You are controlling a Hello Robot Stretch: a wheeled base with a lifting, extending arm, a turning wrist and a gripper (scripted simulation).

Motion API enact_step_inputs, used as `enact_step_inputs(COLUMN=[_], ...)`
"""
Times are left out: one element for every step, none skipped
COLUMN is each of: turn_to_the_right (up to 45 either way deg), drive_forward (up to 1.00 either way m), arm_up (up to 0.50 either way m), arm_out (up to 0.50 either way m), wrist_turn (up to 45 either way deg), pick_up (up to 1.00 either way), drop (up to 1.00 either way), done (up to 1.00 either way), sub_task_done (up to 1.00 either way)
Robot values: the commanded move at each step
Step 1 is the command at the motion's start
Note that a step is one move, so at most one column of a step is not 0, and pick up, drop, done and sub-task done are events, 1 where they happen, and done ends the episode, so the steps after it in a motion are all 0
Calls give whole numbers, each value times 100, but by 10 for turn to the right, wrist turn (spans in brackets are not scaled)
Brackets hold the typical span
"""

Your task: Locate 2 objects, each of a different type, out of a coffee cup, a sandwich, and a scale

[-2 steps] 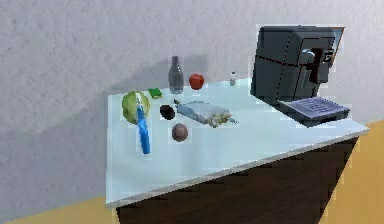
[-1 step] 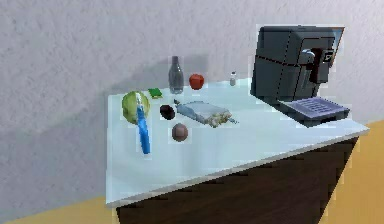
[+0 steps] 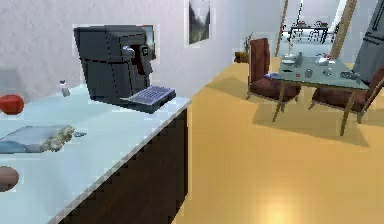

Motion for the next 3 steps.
enact_step_inputs(turn_to_the_right=[270,0,0], drive_forward=[0,100,100], arm_up=[0,0,0], arm_out=[0,0,0], wrist_turn=[0,0,0], pick_up=[0,0,0], drop=[0,0,0], done=[0,0,0], sub_task_done=[0,0,0])
